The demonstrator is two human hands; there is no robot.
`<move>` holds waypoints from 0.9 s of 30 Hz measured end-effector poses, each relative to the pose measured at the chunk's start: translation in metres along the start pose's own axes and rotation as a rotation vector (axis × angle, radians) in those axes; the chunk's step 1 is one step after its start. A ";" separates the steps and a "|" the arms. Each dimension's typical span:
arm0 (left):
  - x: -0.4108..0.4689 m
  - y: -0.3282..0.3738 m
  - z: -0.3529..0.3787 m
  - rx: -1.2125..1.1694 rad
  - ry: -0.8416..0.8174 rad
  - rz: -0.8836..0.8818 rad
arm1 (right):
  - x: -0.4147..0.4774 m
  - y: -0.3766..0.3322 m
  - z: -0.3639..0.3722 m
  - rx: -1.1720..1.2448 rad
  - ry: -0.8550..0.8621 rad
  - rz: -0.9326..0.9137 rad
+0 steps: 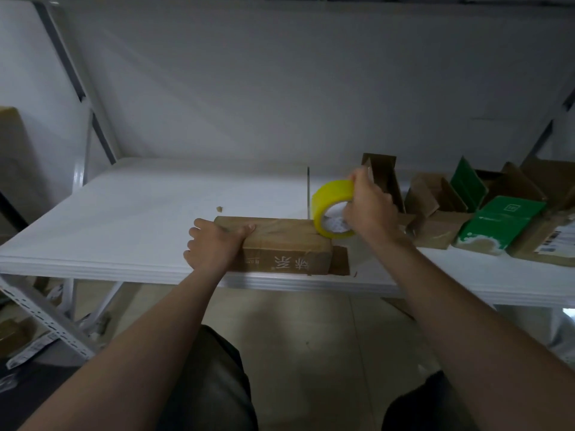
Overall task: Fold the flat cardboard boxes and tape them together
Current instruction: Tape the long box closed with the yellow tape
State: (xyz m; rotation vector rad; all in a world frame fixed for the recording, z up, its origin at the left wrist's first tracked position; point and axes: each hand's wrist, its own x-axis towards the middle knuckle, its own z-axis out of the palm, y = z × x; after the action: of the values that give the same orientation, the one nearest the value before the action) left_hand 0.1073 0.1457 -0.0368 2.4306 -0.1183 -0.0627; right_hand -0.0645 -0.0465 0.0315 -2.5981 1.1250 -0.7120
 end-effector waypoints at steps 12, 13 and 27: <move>0.000 0.003 0.004 -0.023 -0.017 0.011 | -0.013 0.040 -0.001 -0.383 -0.012 -0.125; 0.000 0.002 0.004 -0.025 -0.019 0.013 | -0.014 0.041 0.000 -0.400 -0.004 -0.123; 0.001 0.004 0.011 -0.031 -0.004 0.034 | -0.029 0.042 0.016 -0.600 -0.118 -0.140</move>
State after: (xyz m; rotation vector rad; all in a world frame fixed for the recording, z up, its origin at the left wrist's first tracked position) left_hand 0.1070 0.1352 -0.0422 2.3966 -0.1589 -0.0533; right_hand -0.0993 -0.0539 -0.0076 -3.1847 1.2824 -0.2571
